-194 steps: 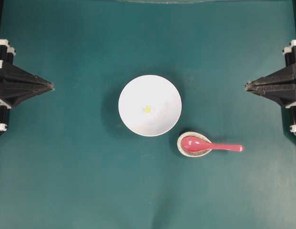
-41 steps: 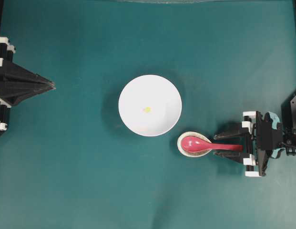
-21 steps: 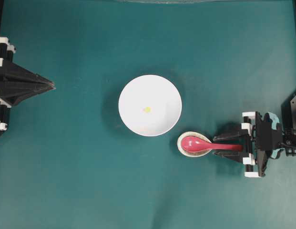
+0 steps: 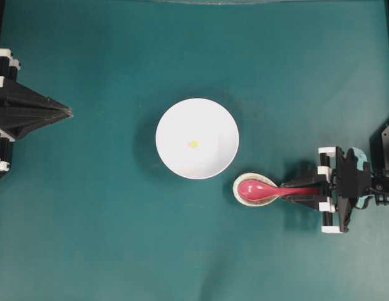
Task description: Scoop the yellow hexagonal prism block from the bowl with a spoon using the right arm.
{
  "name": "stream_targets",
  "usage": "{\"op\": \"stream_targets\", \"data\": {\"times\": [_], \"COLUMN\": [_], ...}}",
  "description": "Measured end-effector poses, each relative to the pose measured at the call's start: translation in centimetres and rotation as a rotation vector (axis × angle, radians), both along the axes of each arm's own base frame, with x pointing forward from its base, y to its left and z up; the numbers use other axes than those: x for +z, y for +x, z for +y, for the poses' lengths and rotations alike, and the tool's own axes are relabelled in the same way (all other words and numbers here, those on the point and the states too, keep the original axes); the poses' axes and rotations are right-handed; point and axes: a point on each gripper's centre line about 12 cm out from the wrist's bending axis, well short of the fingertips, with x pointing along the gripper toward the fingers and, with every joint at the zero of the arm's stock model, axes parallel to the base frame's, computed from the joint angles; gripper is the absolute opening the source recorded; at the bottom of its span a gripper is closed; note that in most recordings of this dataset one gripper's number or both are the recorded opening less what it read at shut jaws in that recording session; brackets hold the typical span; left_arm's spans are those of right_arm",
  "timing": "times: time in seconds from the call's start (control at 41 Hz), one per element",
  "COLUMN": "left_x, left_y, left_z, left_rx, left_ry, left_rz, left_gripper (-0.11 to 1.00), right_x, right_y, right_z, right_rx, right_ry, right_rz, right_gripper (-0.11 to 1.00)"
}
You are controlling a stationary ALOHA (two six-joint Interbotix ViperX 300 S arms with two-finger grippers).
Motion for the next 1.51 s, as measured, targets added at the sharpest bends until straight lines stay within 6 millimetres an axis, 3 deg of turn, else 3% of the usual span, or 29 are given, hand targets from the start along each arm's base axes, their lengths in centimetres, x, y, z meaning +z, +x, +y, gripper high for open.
{"op": "stream_targets", "data": {"times": [0.731, 1.073, 1.511], "left_x": [-0.2, -0.22, -0.22], "left_y": [0.01, 0.01, 0.01], "left_z": [0.0, 0.0, 0.0], "left_rx": [0.0, 0.0, 0.0], "left_ry": [0.0, 0.0, 0.0], "left_rz": [0.017, 0.018, 0.018], "left_gripper": [0.04, 0.04, 0.04], "right_x": [-0.08, 0.2, 0.27], "right_y": [0.06, -0.11, -0.02], "right_z": [0.15, 0.08, 0.15], "right_rx": [0.002, 0.004, 0.006], "right_ry": [0.004, 0.013, 0.01], "right_rz": [0.01, 0.012, 0.008], "right_gripper": [0.23, 0.38, 0.39]}}
